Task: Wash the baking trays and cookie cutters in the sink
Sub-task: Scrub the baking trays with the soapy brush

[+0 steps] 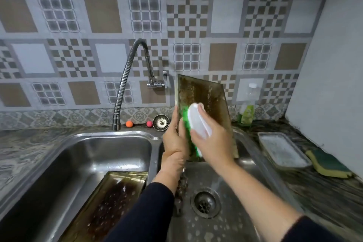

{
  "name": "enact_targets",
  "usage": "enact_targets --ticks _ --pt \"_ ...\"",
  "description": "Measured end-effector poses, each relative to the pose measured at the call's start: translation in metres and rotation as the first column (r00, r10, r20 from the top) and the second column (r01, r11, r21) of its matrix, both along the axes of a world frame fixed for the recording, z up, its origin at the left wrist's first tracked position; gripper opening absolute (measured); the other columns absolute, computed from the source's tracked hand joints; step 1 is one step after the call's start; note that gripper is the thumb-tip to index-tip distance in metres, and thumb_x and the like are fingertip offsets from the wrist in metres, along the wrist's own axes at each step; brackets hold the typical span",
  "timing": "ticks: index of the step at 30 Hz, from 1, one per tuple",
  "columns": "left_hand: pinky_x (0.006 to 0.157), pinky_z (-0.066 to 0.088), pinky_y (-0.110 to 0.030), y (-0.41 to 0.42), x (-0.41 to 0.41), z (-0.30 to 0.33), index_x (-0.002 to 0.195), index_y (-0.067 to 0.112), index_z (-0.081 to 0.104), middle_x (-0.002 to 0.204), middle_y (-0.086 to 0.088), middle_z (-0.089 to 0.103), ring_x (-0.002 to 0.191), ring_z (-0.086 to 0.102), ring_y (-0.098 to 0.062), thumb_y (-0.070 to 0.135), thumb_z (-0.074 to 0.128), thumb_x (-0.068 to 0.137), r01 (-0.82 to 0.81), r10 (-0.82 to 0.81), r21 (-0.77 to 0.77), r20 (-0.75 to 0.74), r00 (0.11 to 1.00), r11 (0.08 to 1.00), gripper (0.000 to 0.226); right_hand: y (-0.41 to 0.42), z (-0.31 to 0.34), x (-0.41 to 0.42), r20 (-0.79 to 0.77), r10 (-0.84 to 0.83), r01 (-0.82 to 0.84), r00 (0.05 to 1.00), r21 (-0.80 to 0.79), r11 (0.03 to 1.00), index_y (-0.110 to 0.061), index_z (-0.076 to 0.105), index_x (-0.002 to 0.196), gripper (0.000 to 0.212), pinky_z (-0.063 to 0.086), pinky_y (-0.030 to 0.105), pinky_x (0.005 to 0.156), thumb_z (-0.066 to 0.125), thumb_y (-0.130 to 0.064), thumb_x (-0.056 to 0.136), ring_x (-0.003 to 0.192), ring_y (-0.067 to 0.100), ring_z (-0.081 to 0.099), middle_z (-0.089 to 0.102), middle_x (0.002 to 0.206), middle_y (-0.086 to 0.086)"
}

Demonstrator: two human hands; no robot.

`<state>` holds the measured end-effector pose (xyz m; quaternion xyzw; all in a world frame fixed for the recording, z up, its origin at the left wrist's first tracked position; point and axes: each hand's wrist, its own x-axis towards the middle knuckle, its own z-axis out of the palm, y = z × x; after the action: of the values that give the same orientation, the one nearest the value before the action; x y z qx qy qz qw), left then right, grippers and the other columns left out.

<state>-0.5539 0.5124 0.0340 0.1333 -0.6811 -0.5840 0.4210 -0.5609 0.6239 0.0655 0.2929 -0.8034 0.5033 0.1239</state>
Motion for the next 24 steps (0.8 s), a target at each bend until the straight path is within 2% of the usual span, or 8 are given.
enact_targets --ticks 3,6,8,10,12,15,19,24 --pt "0.094 0.028 0.005 -0.016 0.013 0.0 0.14 0.032 0.042 0.125 0.027 0.046 0.118 0.04 0.015 0.02 0.046 0.1 -0.069 0.071 -0.062 0.034 0.997 0.996 0.042 -0.001 -0.034 0.027 -0.048 0.024 -0.028 0.999 -0.072 0.997 -0.046 0.034 0.137 0.071 0.026 -0.008 0.086 0.071 -0.022 0.081 0.113 -0.011 0.04 0.043 0.126 -0.028" --pt "0.089 0.029 0.005 -0.005 0.019 -0.002 0.141 0.033 0.041 0.116 0.037 0.045 0.107 0.041 0.029 0.022 0.047 0.099 0.001 0.006 -0.125 0.056 0.998 0.992 0.044 -0.019 0.003 -0.013 -0.052 -0.118 0.111 0.992 -0.117 0.987 -0.035 0.037 0.144 0.064 0.046 0.013 0.084 0.065 -0.027 0.087 0.105 0.009 0.057 0.059 0.124 -0.01" --pt "0.081 0.029 0.007 0.006 0.019 -0.009 0.141 0.032 0.041 0.107 0.036 0.049 0.093 0.042 0.035 0.021 0.048 0.099 -0.01 0.023 -0.183 0.073 0.997 0.983 0.045 -0.03 0.037 -0.044 0.02 -0.264 0.264 0.964 -0.114 0.958 -0.034 0.034 0.146 0.061 0.046 0.028 0.081 0.058 -0.033 0.091 0.107 0.024 0.059 0.06 0.128 0.004" --pt "0.077 0.032 0.005 0.014 0.02 -0.014 0.143 0.034 0.036 0.103 0.018 0.063 0.086 0.05 0.027 0.02 0.048 0.099 -0.029 0.055 -0.235 0.101 0.993 0.972 0.048 -0.036 0.056 -0.063 0.092 -0.377 0.384 0.921 -0.066 0.921 -0.034 0.024 0.15 0.063 0.041 0.03 0.08 0.051 -0.042 0.093 0.114 0.028 0.056 0.055 0.133 0.006" --pt "0.079 0.045 -0.011 0.019 0.021 -0.019 0.144 0.046 0.026 0.102 -0.001 0.071 0.088 0.063 0.003 0.028 0.044 0.099 -0.006 0.075 -0.353 0.18 0.981 0.936 0.05 -0.041 0.064 -0.063 0.17 -0.394 0.403 0.903 -0.02 0.915 -0.038 0.014 0.151 0.07 0.039 0.034 0.086 0.047 -0.055 0.091 0.117 0.029 0.053 0.051 0.135 0.008" --pt "0.068 0.054 -0.039 0.026 0.021 -0.033 0.14 0.059 0.001 0.091 -0.002 0.068 0.078 0.065 -0.021 0.051 0.018 0.093 0.048 0.139 -0.576 0.275 0.951 0.816 0.051 -0.048 0.06 -0.06 0.06 -0.478 0.454 0.876 0.228 0.861 -0.044 0.005 0.149 0.079 0.032 0.041 0.095 0.051 -0.059 0.086 0.109 0.027 0.054 0.051 0.123 0.01" --pt "0.059 0.053 -0.038 0.033 0.029 -0.04 0.141 0.057 -0.003 0.098 0.001 0.067 0.074 0.066 -0.026 0.052 0.014 0.092 0.073 0.223 -0.682 0.336 0.915 0.728 0.051 -0.038 0.043 -0.066 0.043 -0.525 0.495 0.85 0.279 0.823 -0.039 0.019 0.149 0.068 0.032 0.038 0.089 0.053 -0.039 0.09 0.1 0.027 0.056 0.056 0.115 0.01" --pt "0.08 0.05 -0.03 0.014 0.039 -0.033 0.141 0.059 0.003 0.1 0.014 0.06 0.092 0.063 -0.015 0.05 0.028 0.098 0.15 0.019 -0.394 0.395 0.919 0.907 0.051 -0.019 0.038 -0.072 0.149 -0.35 0.351 0.925 0.025 0.936 -0.041 0.038 0.142 0.053 0.047 0.036 0.09 0.052 -0.033 0.091 0.095 0.023 0.061 0.058 0.129 0.005"
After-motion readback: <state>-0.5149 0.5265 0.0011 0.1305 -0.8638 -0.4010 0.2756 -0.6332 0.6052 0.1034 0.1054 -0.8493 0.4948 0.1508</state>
